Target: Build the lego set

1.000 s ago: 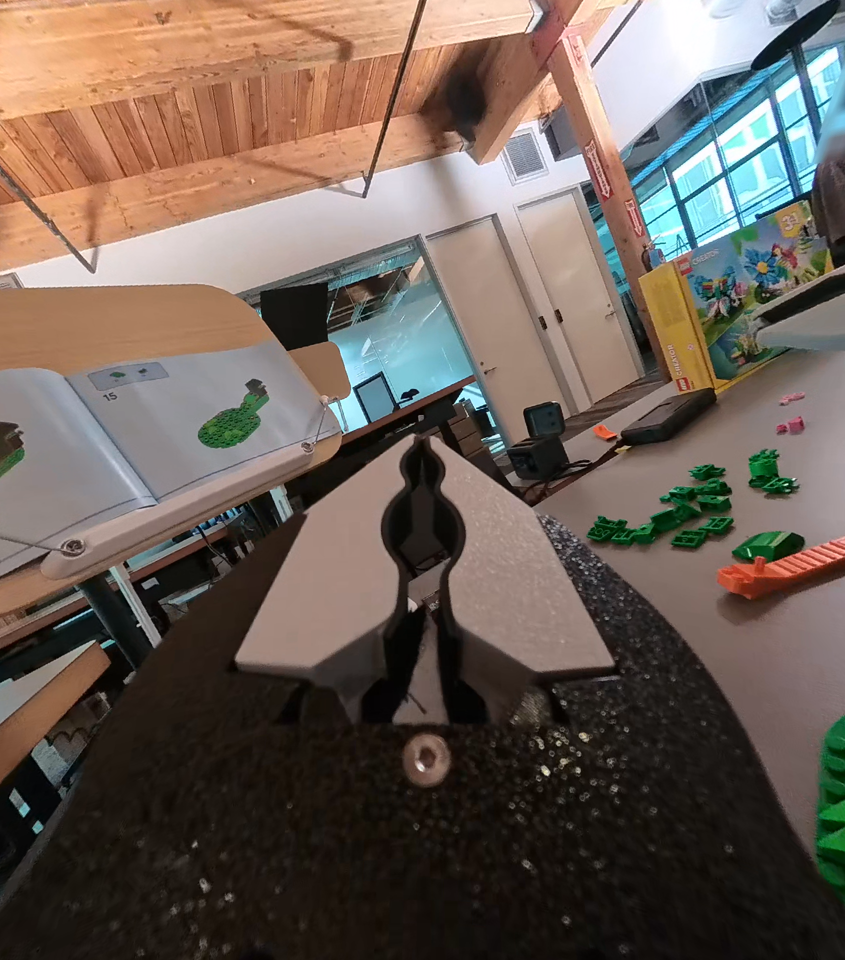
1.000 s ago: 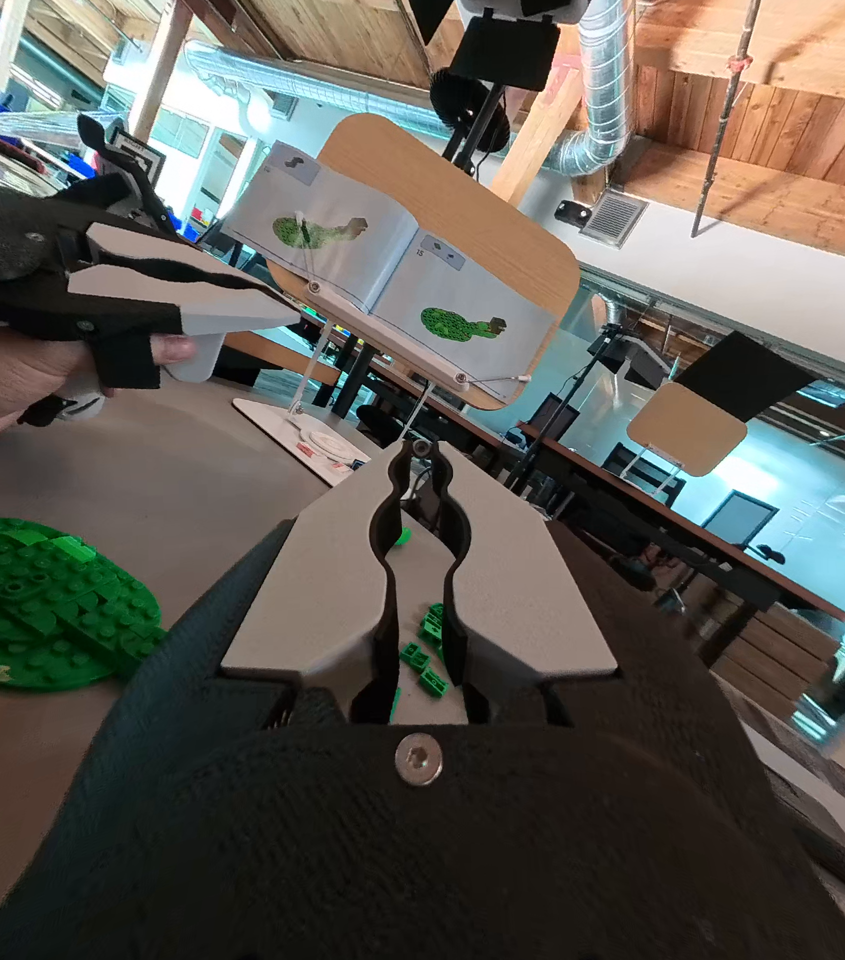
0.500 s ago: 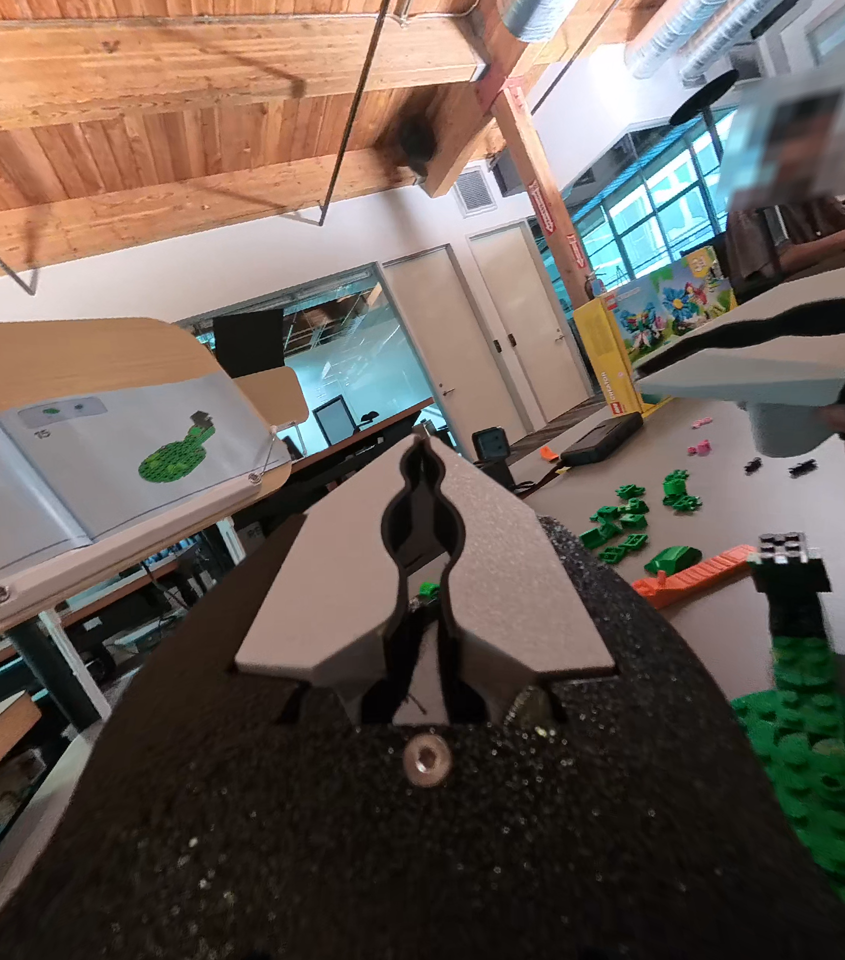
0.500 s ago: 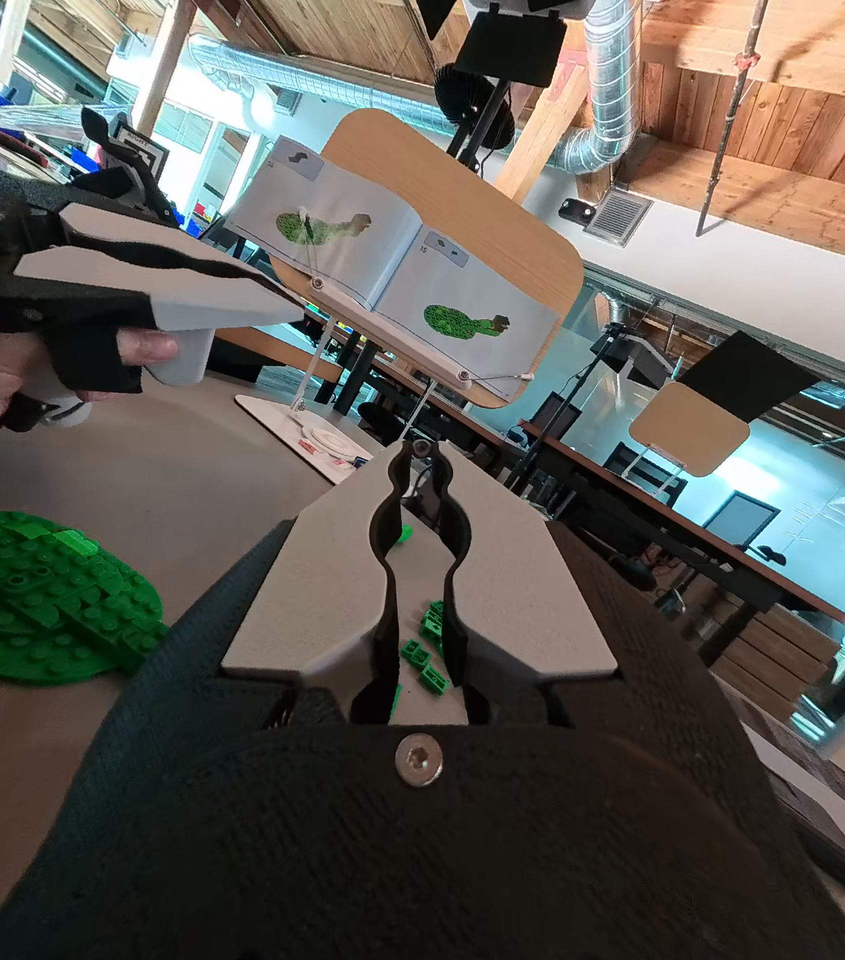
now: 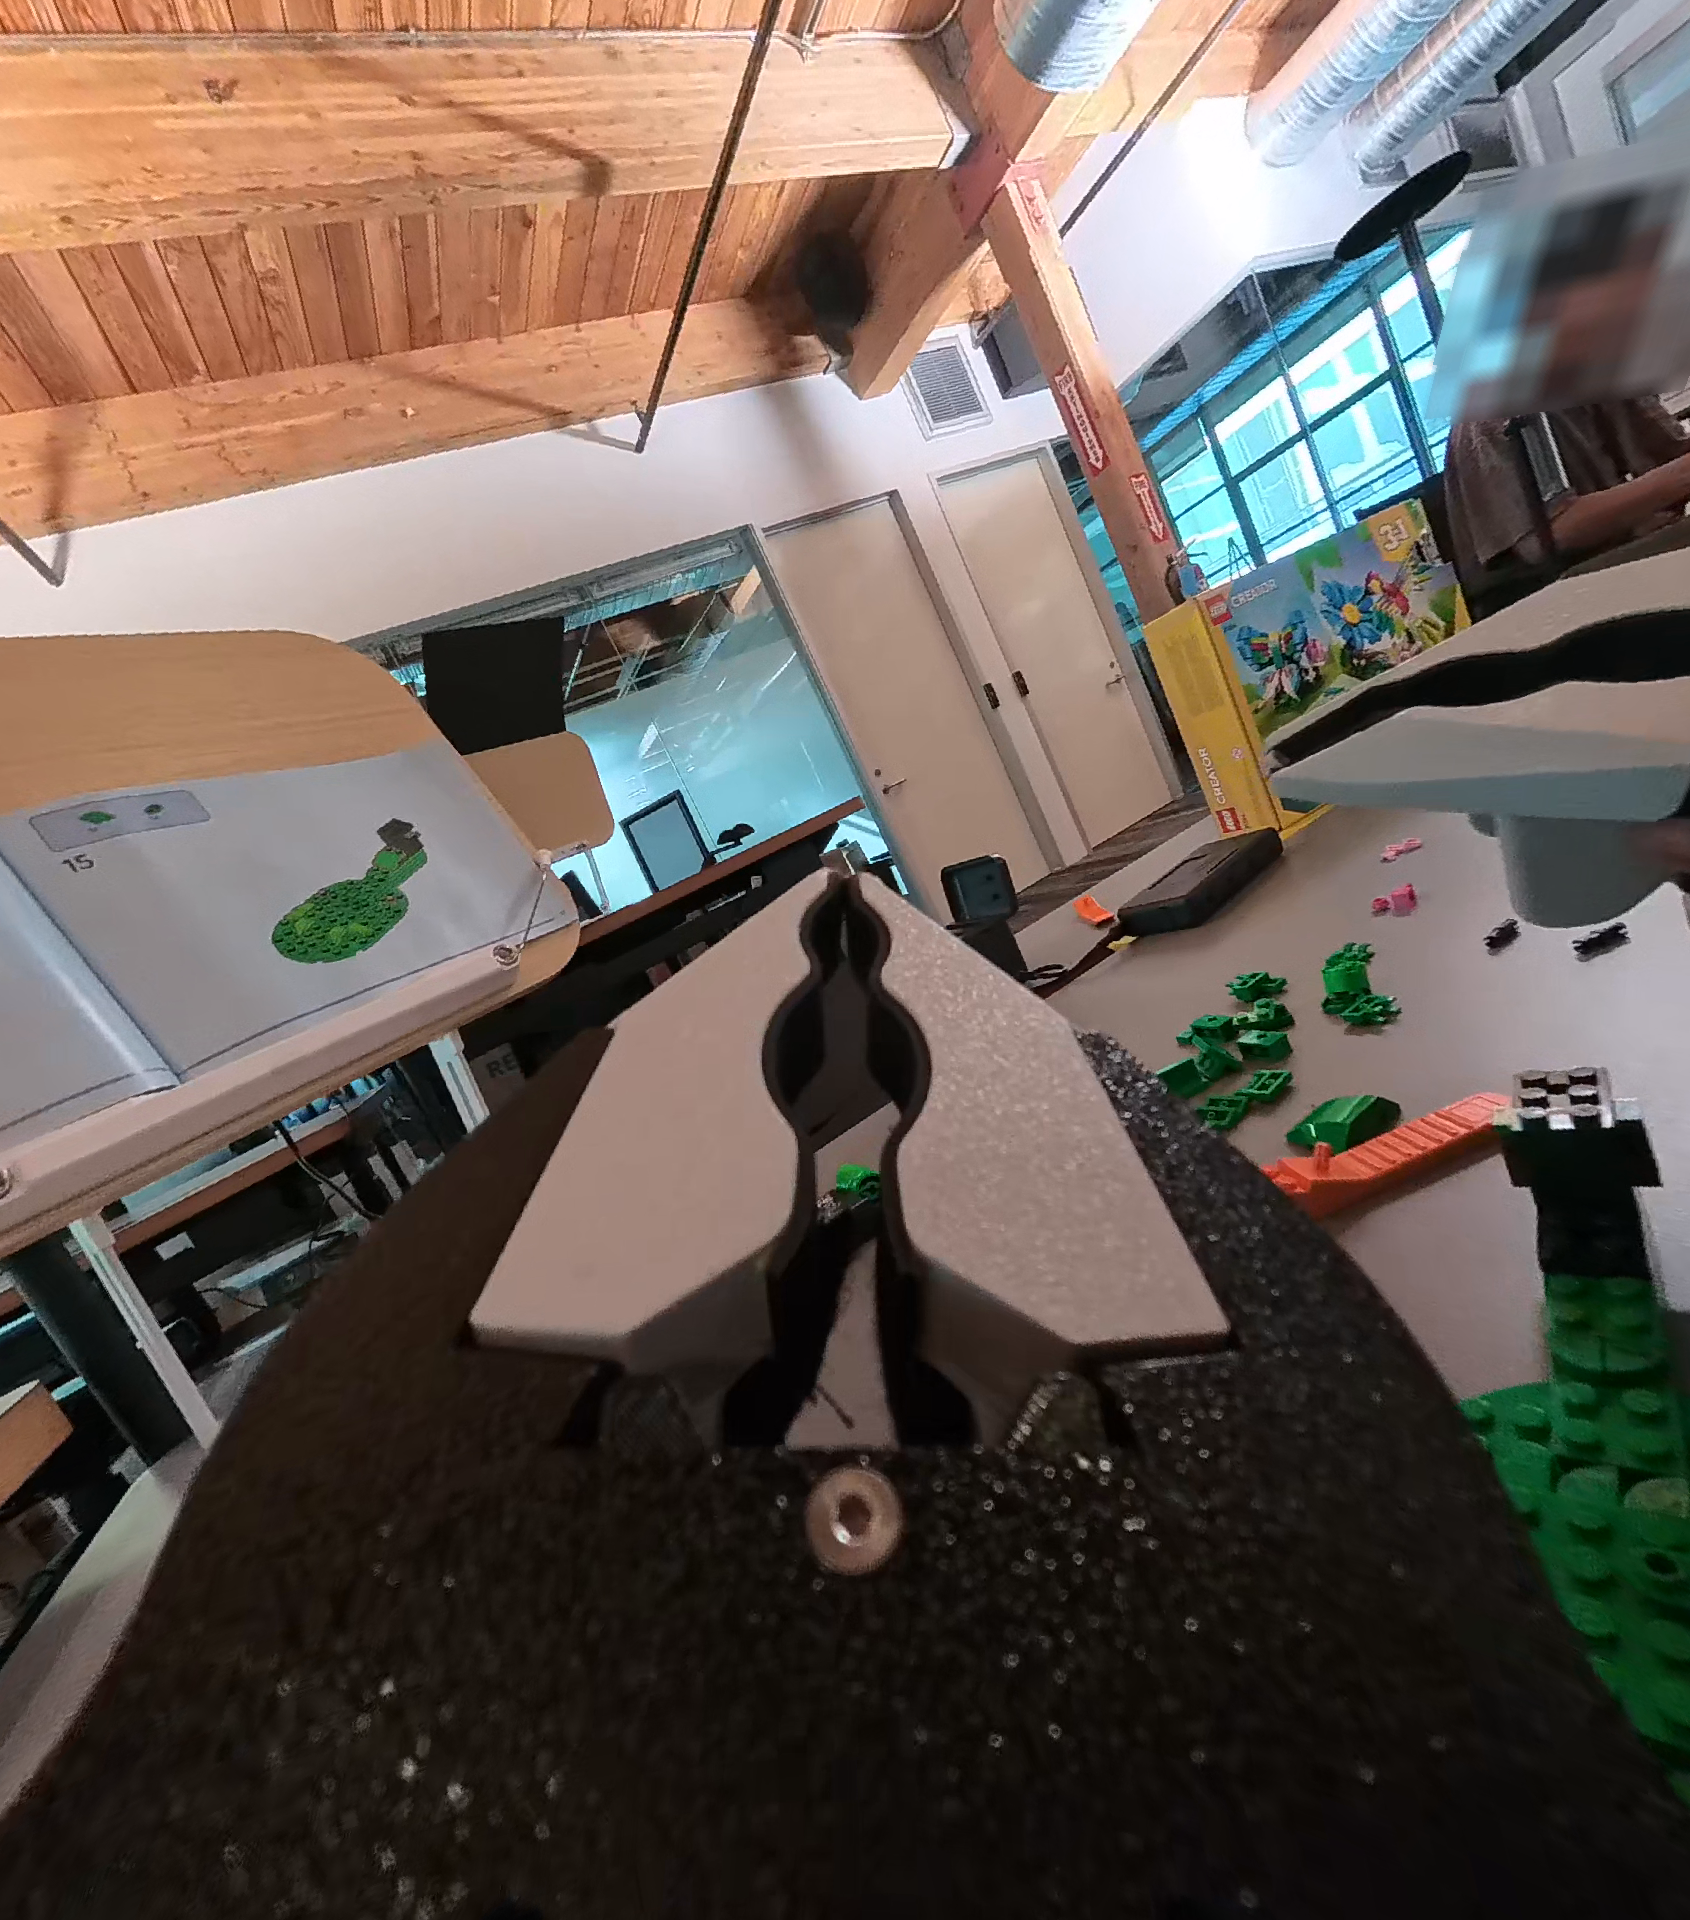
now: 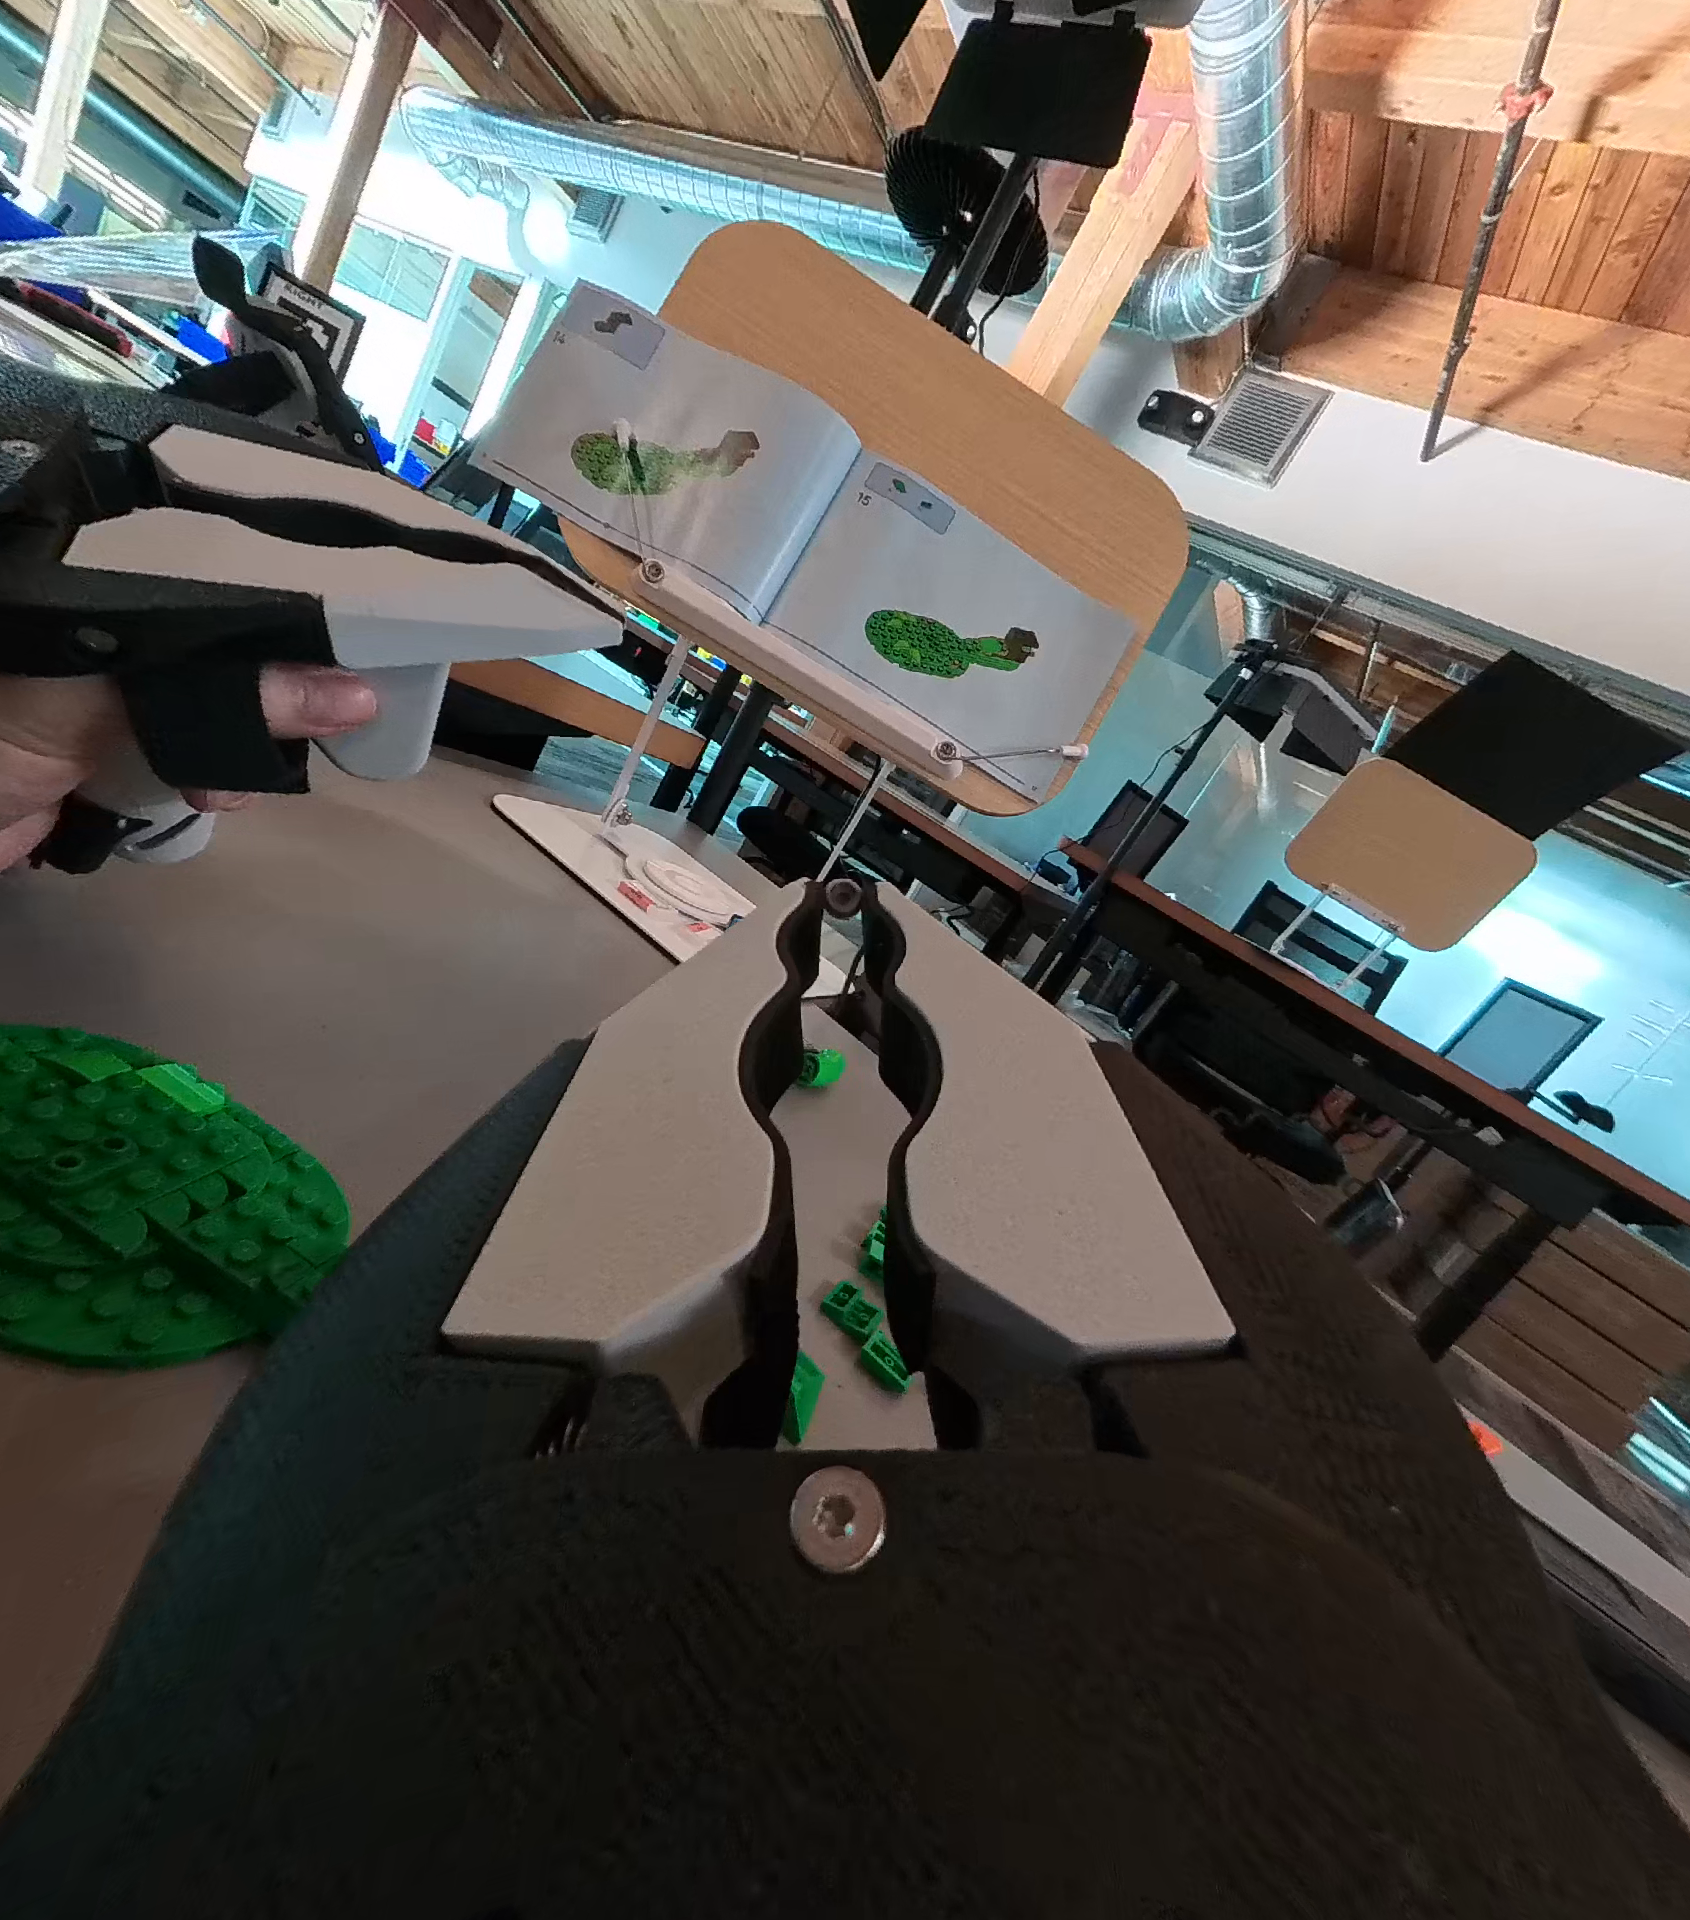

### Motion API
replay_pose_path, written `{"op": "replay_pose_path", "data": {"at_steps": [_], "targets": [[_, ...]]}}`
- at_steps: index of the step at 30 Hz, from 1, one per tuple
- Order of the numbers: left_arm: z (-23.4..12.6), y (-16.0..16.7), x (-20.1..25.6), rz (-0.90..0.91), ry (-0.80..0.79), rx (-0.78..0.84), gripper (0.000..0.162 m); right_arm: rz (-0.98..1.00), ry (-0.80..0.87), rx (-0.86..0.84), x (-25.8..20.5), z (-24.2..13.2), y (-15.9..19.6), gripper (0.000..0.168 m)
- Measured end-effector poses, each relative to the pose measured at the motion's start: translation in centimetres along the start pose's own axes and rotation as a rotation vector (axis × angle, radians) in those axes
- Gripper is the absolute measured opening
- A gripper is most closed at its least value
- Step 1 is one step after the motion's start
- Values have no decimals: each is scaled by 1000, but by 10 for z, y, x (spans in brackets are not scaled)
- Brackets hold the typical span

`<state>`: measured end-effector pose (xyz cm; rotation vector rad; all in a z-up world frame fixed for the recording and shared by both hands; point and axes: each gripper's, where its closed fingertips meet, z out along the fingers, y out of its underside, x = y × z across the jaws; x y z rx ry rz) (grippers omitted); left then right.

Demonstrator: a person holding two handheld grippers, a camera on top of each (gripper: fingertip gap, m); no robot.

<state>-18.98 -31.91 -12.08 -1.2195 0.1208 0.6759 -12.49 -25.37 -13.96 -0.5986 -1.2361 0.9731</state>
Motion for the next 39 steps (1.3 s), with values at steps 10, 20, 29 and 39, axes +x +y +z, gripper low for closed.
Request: {"op": "replay_pose_path", "data": {"at_steps": [10,20,29,39], "targets": [[0,-1,3,14,13,0,0,24,10,-10,4,-1,3,6],[0,1,1,2,7,-3,0,25,-2,-8,2,0,3,6],[0,1,2,1,8,-5,0,29,-12,-11,0,0,3,6],[-1,-1,1,11,4,0,0,33,11,-18,5,-3,3,6]]}}
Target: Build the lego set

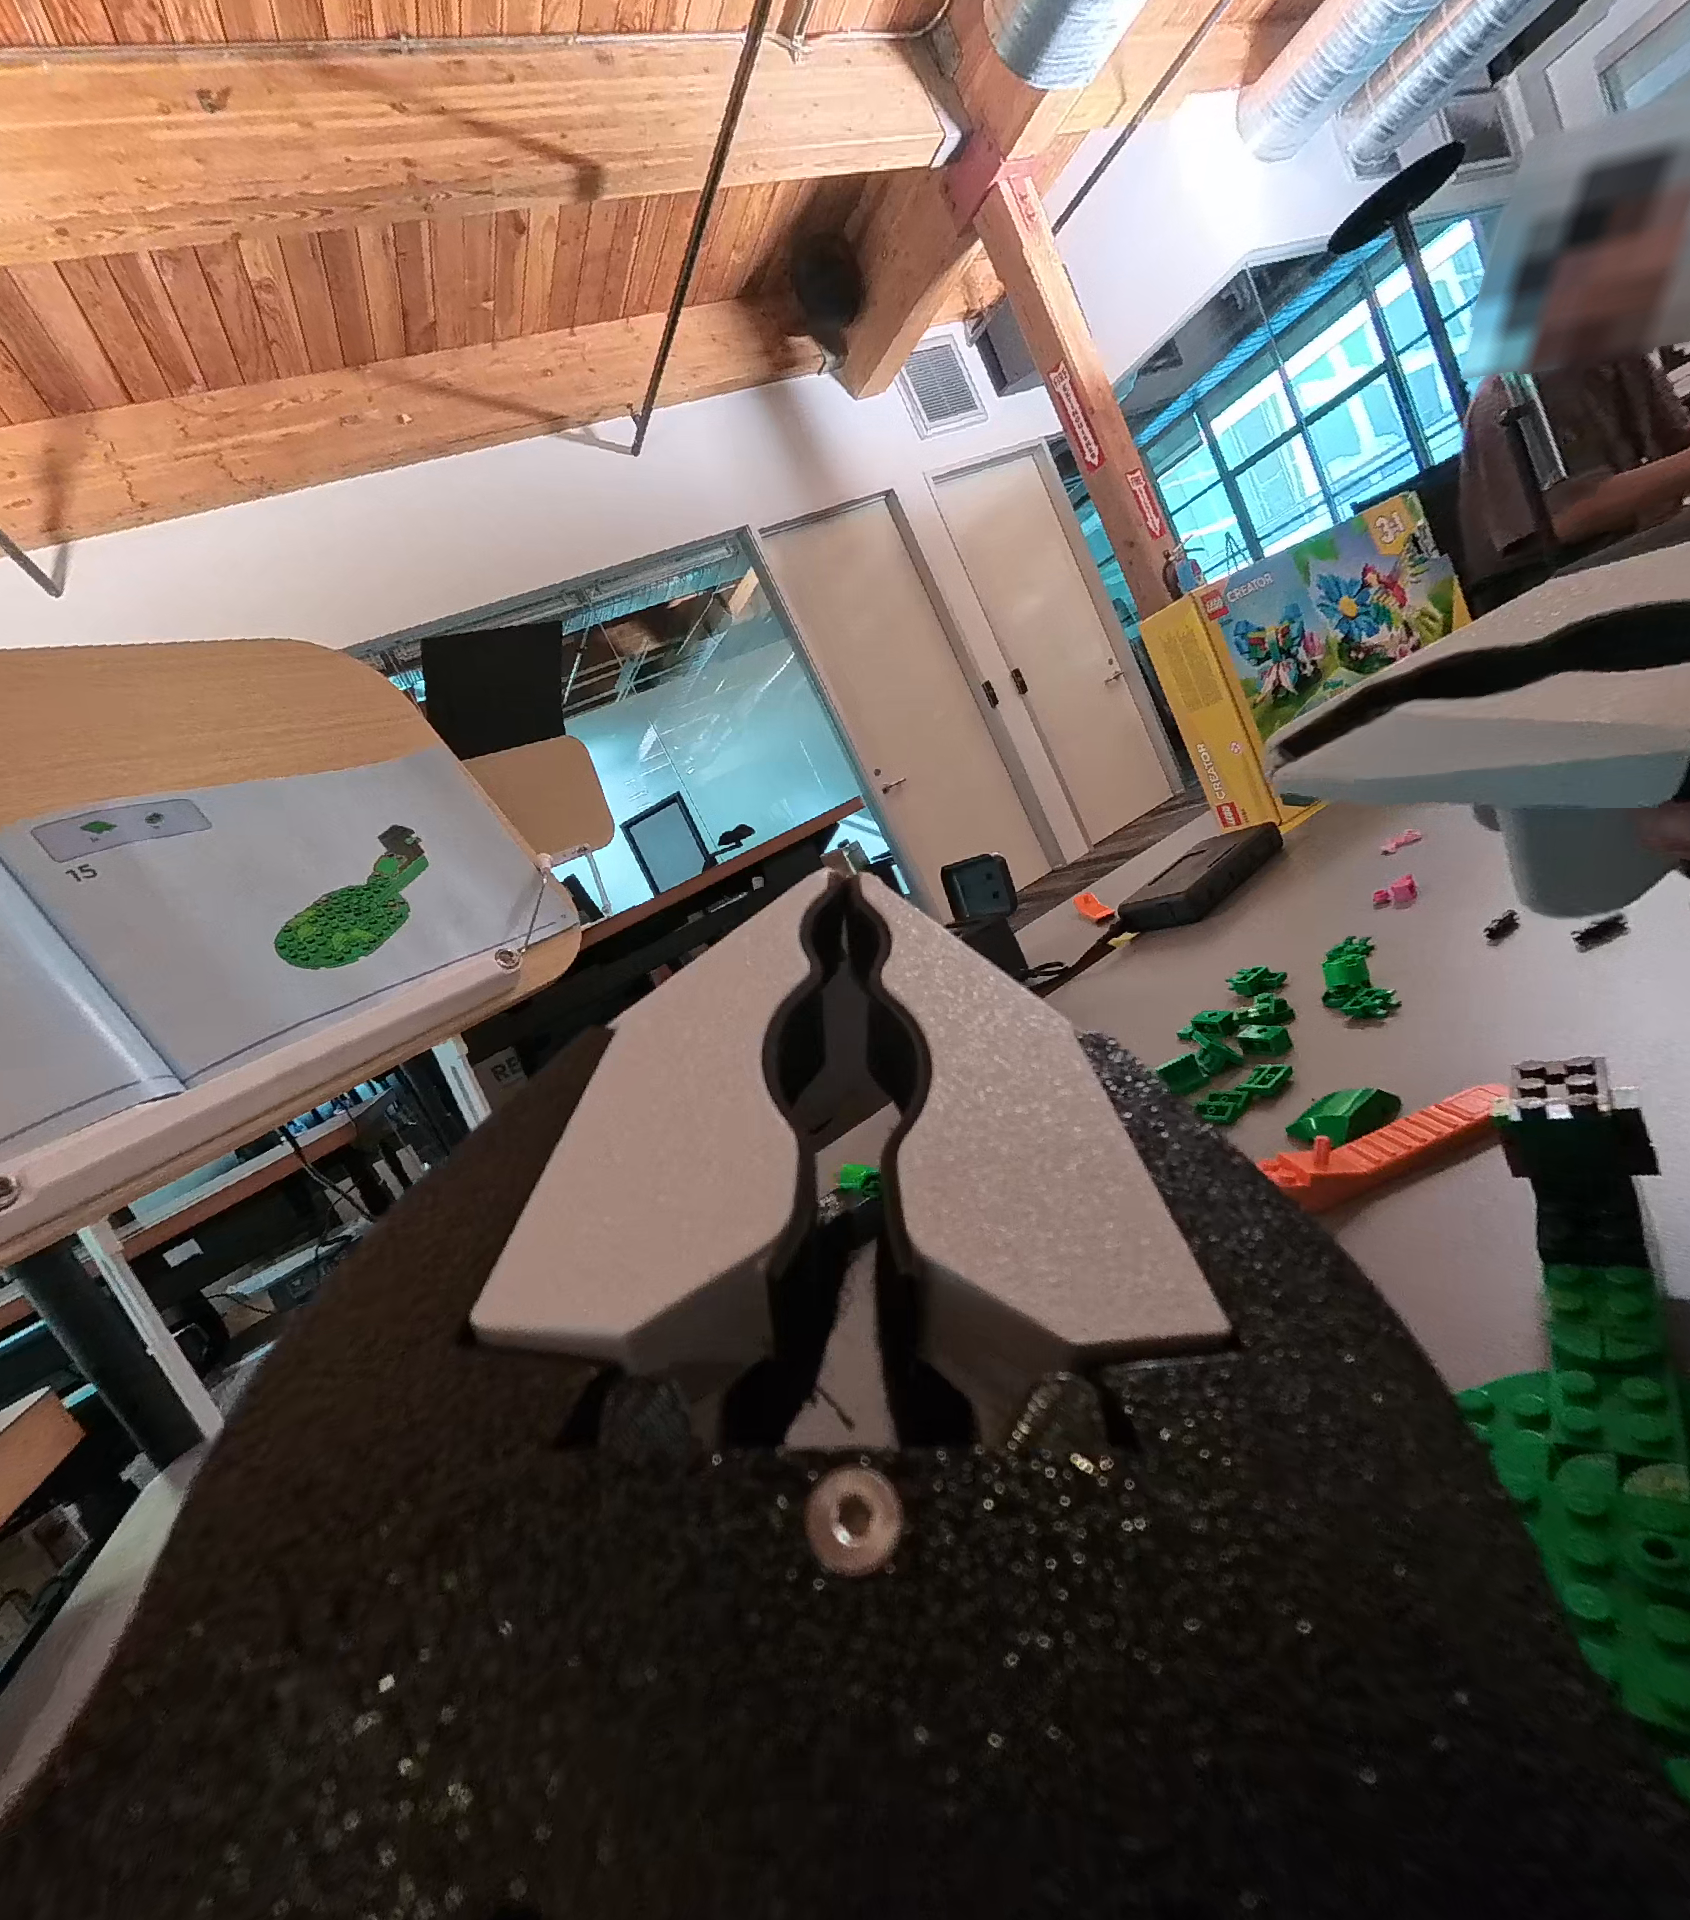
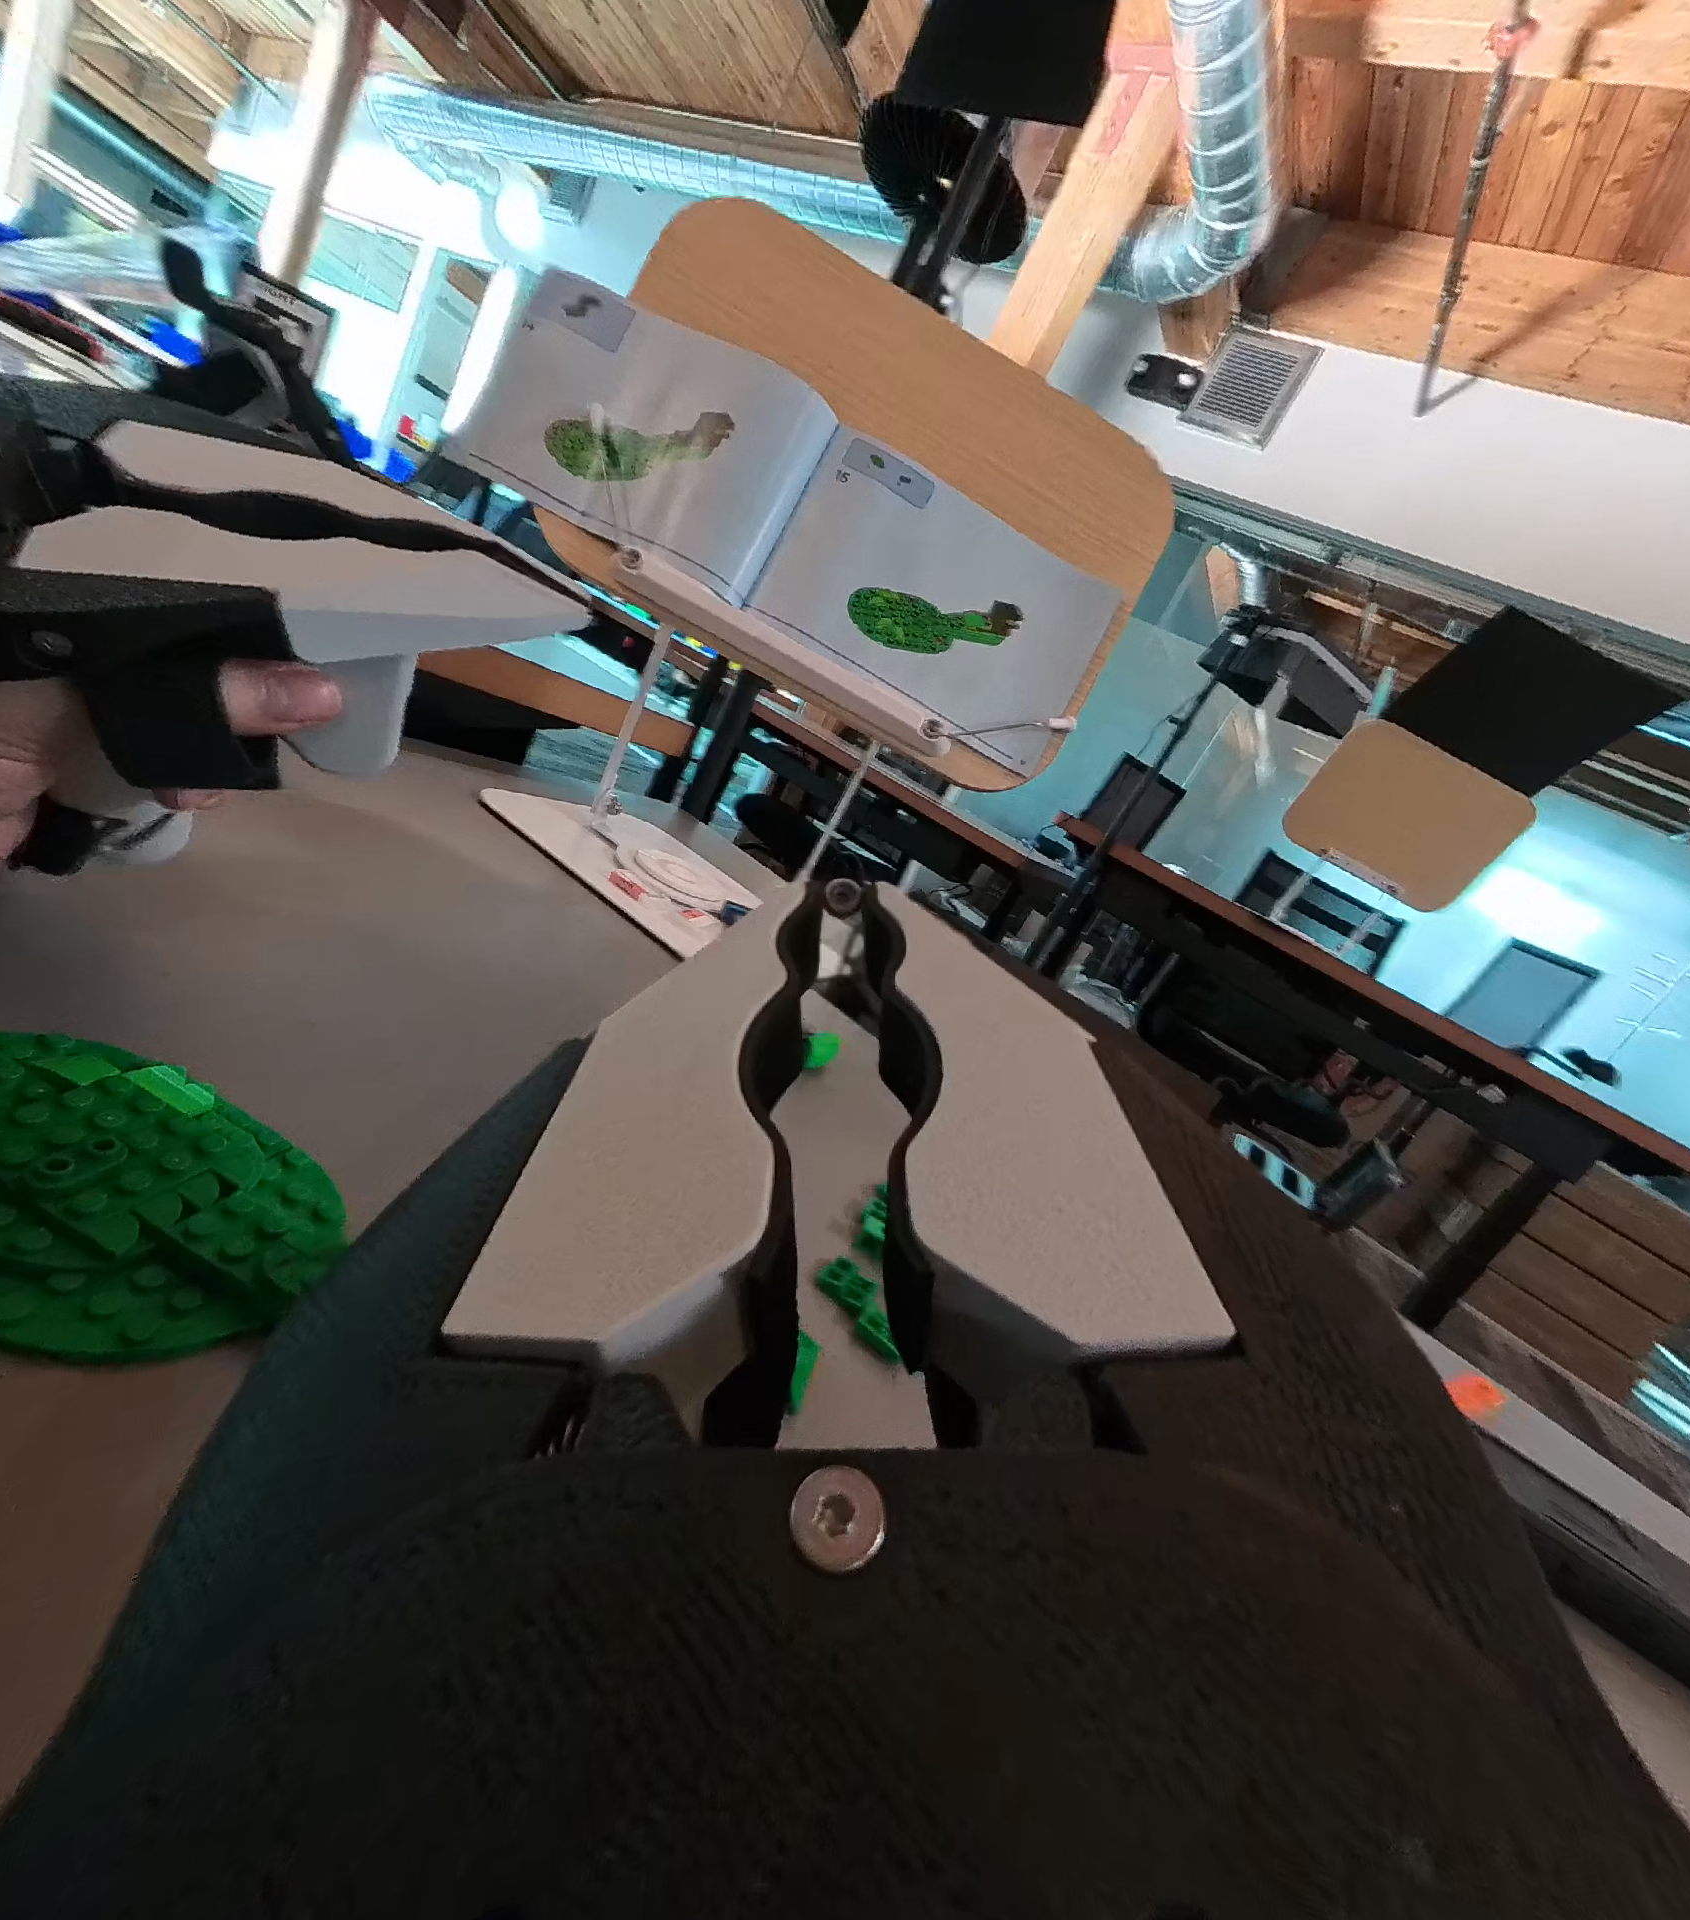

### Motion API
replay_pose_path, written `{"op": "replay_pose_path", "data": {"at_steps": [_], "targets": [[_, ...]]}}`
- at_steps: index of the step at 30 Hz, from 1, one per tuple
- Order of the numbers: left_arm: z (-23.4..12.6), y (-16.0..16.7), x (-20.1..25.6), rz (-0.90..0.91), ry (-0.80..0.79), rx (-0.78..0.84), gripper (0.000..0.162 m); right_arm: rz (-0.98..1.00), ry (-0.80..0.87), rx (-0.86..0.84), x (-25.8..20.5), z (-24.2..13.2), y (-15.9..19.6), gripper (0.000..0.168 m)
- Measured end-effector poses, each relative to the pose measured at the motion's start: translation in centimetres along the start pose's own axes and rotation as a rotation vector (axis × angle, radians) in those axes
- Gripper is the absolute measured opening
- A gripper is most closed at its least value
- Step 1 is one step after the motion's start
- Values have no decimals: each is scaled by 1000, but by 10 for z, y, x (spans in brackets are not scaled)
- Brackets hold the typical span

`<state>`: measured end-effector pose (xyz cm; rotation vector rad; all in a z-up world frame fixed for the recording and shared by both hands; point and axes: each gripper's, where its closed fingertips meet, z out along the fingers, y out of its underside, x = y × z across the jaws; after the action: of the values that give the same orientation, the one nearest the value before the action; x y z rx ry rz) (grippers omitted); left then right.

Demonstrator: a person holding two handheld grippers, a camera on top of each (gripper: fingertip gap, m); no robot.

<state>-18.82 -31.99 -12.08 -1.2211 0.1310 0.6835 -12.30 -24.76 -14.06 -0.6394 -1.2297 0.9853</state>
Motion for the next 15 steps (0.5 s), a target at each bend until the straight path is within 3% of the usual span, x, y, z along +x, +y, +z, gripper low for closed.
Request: {"op": "replay_pose_path", "data": {"at_steps": [4,7,10,13,15], "targets": [[-3,-2,-2,72,-3,-1,0,-50,107,-79,19,-6,6,6],[-2,-10,9,1,75,27,0,-264,129,-35,17,-11,-12,6],[-1,-24,43,-210,316,57,0,-462,103,1,3,-13,-23,6],[7,-24,55,-443,395,-42,29,-629,68,44,-12,-16,-33,6],[8,-26,61,-568,460,-67,36,-728,49,54,-20,-16,-33,6]]}}
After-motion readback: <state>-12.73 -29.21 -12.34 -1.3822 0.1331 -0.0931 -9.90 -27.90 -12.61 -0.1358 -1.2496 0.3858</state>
